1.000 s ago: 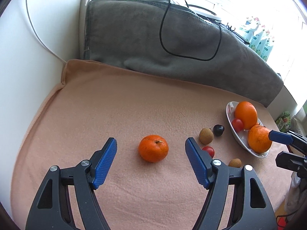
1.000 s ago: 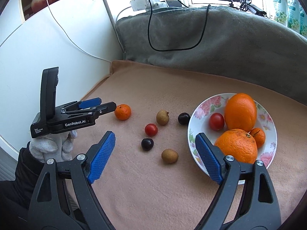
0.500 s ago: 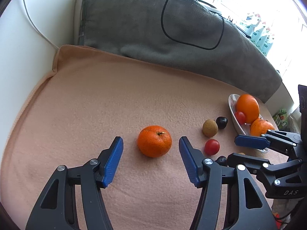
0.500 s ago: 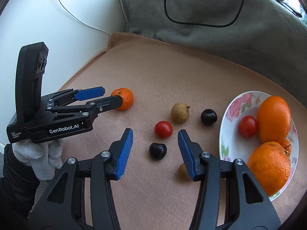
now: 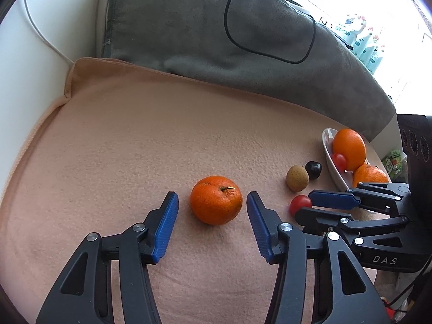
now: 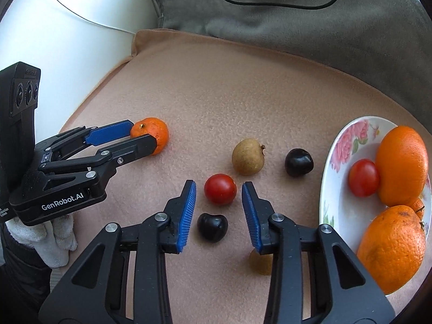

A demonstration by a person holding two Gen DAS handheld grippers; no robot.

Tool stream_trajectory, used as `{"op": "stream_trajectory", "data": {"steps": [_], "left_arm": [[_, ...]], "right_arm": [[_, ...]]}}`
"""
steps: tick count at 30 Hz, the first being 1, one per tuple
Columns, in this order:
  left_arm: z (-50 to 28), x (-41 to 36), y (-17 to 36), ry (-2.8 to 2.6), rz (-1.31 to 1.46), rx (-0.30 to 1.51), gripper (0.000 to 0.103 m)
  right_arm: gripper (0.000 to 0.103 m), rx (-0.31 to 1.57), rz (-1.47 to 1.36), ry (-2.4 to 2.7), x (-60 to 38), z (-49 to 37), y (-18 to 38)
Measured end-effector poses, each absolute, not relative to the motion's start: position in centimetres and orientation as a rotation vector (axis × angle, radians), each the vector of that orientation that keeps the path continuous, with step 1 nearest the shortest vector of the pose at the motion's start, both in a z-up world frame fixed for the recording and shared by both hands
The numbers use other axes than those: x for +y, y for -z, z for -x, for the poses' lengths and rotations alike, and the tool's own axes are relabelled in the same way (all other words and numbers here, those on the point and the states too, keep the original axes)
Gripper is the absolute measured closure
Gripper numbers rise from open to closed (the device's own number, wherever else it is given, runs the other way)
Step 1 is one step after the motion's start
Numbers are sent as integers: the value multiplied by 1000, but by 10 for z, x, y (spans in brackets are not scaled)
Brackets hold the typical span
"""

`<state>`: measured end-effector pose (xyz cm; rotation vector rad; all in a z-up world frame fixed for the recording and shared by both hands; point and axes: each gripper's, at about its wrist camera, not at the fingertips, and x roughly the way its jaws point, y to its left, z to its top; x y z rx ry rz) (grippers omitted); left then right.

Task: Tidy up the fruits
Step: 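Close the right tool on the red cherry tomato and lift it, then carry the cherry tomato over the white plate with the right tool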

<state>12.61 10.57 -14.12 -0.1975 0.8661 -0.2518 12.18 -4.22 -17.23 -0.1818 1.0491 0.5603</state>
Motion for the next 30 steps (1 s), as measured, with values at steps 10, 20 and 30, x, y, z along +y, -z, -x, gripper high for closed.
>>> {"op": "stream_trajectory", "data": {"steps": [10, 20, 30], "left_arm": [[-127, 103, 143, 266, 205, 870, 63], [-125, 102, 142, 260, 206, 865, 64], [-119, 102, 136, 256, 215, 851, 65]], "right_arm": [[76, 1068, 170, -564, -41, -127, 177], [76, 1062, 145, -576, -44, -124, 174], [76, 1031, 108, -583, -58, -115, 160]]}}
